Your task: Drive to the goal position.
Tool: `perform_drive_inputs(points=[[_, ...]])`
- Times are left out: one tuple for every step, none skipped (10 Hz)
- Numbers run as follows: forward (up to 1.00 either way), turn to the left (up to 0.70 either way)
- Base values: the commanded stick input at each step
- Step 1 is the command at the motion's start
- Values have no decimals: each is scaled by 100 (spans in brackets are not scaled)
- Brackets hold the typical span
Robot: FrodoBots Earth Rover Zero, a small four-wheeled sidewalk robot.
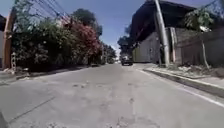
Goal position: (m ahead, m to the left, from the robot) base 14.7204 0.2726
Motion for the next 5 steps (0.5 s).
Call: perform_drive_inputs(points=[[100, 0], [100, 0], [100, 0], [100, -18], [100, -40]])
